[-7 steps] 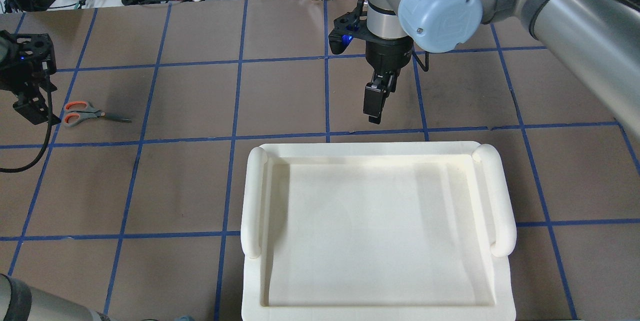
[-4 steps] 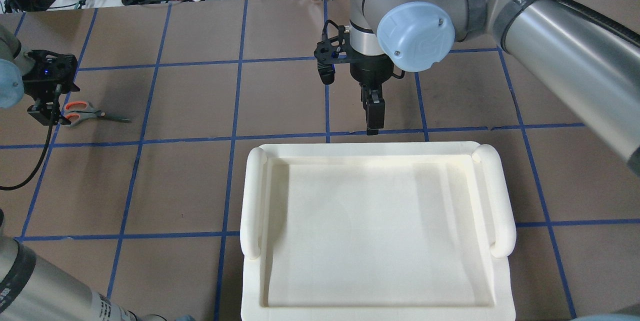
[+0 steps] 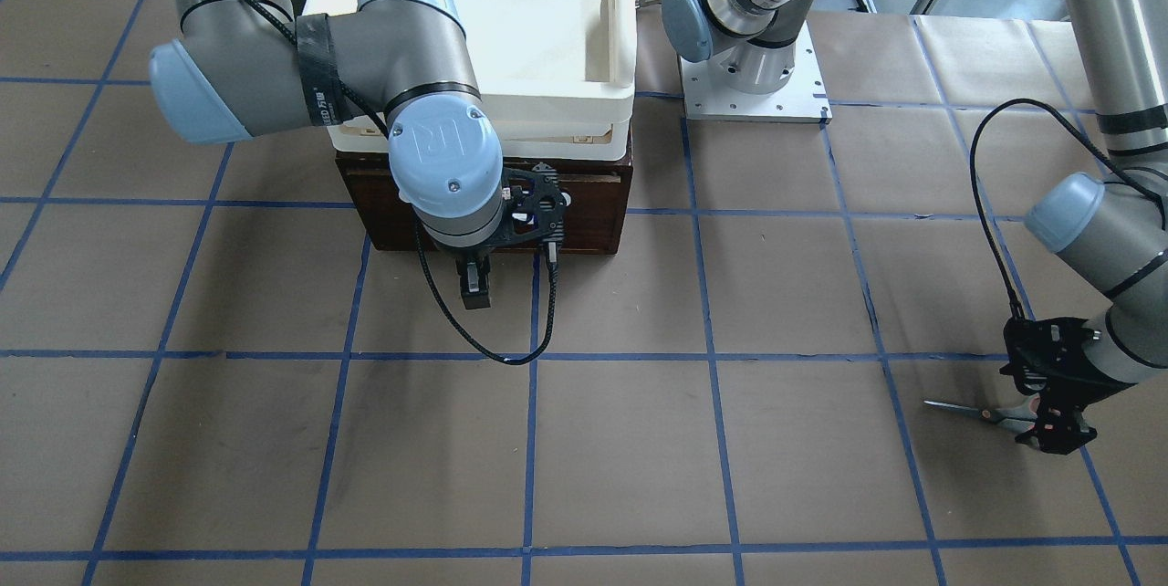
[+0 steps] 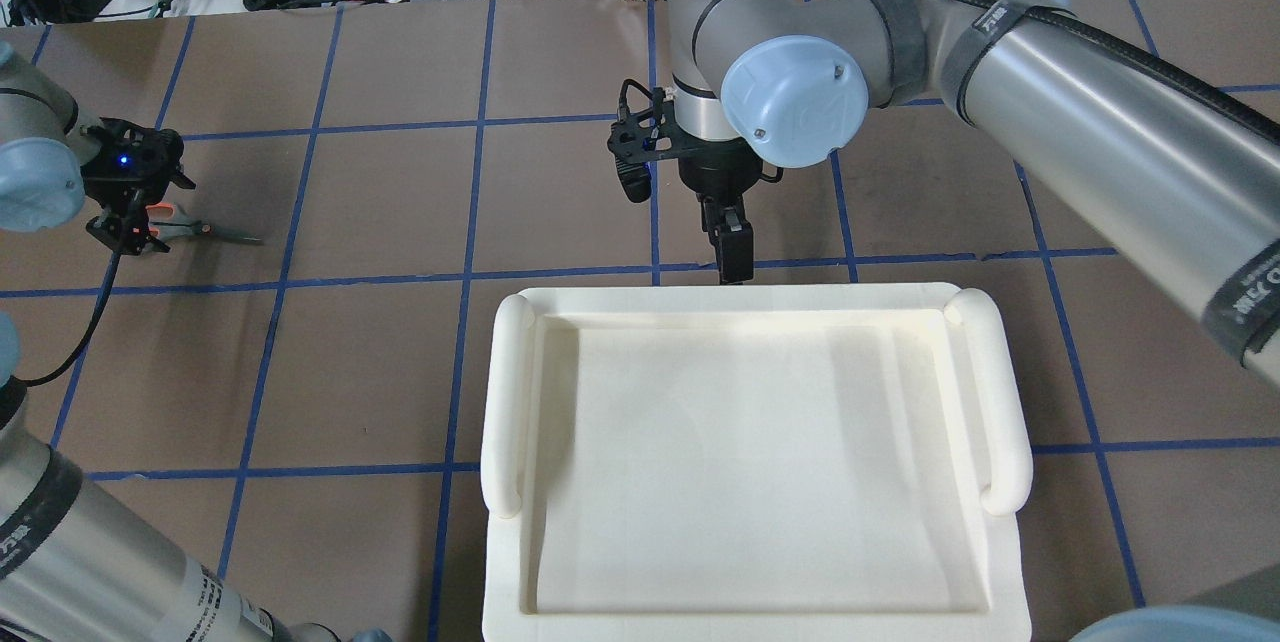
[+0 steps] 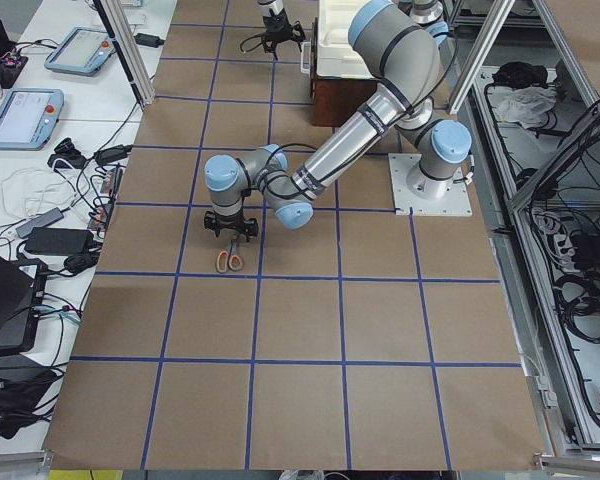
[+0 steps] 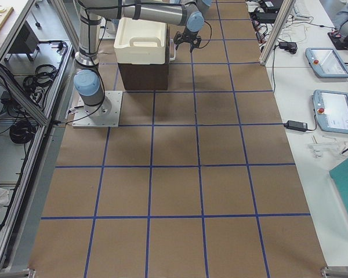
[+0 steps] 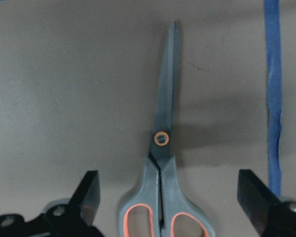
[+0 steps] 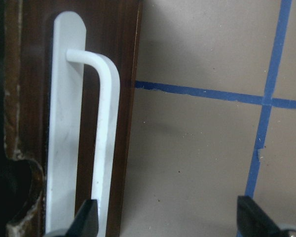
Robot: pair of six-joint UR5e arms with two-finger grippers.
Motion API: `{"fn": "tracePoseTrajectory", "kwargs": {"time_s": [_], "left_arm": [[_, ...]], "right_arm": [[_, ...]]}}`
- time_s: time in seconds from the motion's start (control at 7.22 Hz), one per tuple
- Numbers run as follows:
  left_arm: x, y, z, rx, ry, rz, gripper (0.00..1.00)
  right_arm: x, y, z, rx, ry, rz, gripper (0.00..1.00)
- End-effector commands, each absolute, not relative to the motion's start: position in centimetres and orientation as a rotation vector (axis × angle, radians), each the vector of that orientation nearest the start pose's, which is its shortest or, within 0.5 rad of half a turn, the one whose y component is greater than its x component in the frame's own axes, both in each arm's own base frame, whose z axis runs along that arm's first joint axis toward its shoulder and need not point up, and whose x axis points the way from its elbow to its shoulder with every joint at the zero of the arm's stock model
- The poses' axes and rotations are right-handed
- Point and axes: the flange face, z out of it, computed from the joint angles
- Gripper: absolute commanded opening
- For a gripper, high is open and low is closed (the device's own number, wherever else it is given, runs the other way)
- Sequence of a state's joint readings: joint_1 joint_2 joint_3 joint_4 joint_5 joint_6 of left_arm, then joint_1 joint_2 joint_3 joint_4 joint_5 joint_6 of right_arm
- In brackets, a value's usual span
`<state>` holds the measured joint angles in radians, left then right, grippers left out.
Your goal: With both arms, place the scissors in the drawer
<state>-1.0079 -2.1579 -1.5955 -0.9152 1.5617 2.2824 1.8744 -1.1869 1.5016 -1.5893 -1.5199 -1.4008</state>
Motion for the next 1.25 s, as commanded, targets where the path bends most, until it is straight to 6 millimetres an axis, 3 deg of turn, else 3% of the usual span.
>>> {"fn": "tracePoseTrajectory", "kwargs": {"time_s": [0.0,0.83,0.97,1.11], "left_arm": [[24.4,-63.9,18.5,-2.428,-2.049,0.030,1.00],[24.5,-63.9,16.3,-2.409,-2.024,0.016,0.91],[24.6,-64.2,16.6,-2.428,-2.015,0.018,0.78],[24.7,-64.3,16.8,-2.455,-1.993,0.016,0.46]], "right_arm": [[31.9,-52.3,30.7,-2.170,1.920,0.354,1.00],[32.1,-52.4,28.7,-2.107,1.903,0.438,1.00],[32.1,-52.3,28.7,-2.106,1.905,0.441,1.00],[32.1,-52.5,28.6,-2.113,1.903,0.440,1.00]]}}
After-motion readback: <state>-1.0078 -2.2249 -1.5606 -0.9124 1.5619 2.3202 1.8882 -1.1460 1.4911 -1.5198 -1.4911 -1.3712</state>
